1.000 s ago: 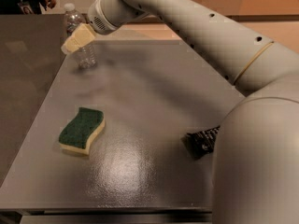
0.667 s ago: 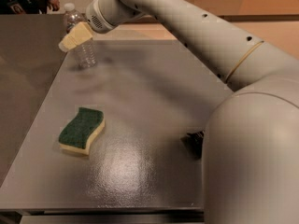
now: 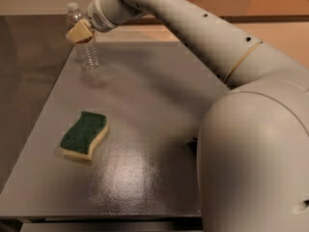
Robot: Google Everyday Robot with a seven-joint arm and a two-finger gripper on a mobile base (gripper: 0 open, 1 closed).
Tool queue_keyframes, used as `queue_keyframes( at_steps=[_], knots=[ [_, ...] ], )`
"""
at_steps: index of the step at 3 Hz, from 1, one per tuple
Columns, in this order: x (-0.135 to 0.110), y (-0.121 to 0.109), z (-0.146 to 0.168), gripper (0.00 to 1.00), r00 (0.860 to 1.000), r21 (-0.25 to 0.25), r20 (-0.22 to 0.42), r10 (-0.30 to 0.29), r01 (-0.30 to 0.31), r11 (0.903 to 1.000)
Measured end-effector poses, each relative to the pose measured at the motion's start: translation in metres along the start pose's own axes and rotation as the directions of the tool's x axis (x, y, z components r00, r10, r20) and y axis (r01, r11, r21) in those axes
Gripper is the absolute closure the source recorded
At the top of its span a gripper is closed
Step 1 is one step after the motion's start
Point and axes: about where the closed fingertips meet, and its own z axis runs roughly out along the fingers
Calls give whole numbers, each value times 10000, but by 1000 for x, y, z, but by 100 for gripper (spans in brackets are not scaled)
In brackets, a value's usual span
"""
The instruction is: Move water bottle near sponge
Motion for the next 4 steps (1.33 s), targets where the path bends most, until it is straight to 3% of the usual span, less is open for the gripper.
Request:
queue_keyframes(
  at_steps=[2, 3, 4],
  knots=[
    [-9, 4, -22, 88, 9995, -147, 286, -129, 133, 9998],
    [-1, 15, -51, 100, 9993, -596, 330, -197, 216, 9980],
    [20, 32, -85, 100, 9995, -1278, 274, -161, 195, 9916]
  ],
)
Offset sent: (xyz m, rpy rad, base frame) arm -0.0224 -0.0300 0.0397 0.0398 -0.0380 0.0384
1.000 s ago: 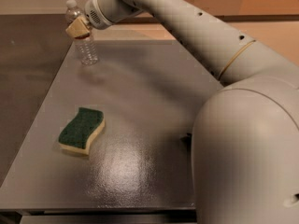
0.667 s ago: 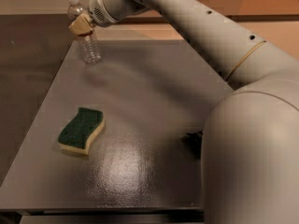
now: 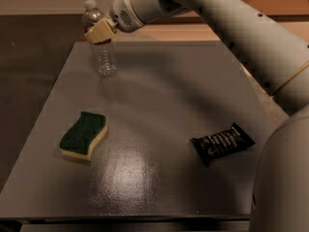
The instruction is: Move water bottle near sponge
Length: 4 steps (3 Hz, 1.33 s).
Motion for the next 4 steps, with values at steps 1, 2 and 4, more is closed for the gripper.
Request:
queue_keyframes(
  at_steps=[1, 2, 4],
  knots=[
    [25, 22, -31, 100, 10000, -573, -24, 87, -88, 9983],
    [44, 42, -55, 100, 9999, -901, 66, 103, -97, 9959],
    [59, 82, -86, 100, 9984, -1419, 451, -354, 415, 9890]
  ],
)
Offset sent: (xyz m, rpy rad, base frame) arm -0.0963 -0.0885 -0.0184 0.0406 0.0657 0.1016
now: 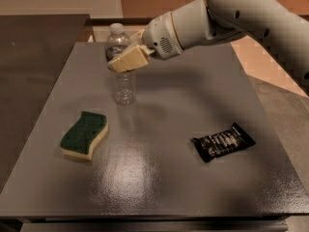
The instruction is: Move water bottle near sponge
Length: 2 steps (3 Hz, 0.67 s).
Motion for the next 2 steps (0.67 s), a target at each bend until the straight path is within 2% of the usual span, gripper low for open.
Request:
queue_keyframes(
  at_steps=[1, 2],
  knots=[
    [-3, 24, -3, 100, 9982, -319, 160, -581, 586, 9978],
    [-7, 42, -2, 100, 9936, -655, 260, -1098, 1113, 9916]
  ],
)
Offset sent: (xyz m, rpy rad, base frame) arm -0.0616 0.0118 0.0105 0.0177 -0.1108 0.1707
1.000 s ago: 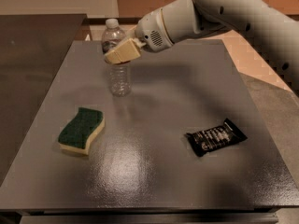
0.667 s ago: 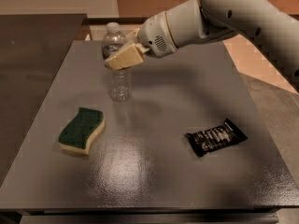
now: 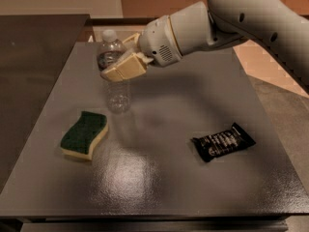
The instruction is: Move water bottle near sponge
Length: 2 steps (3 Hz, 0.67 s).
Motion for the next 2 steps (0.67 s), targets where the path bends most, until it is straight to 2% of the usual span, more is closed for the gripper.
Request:
queue_keyframes(
  at_steps=[1, 2],
  knots=[
    [-1, 12, 6, 100, 9994, -290, -70, -335, 332, 9990],
    [3, 17, 13, 100, 9990, -492, -231, -385, 373, 9981]
  ],
)
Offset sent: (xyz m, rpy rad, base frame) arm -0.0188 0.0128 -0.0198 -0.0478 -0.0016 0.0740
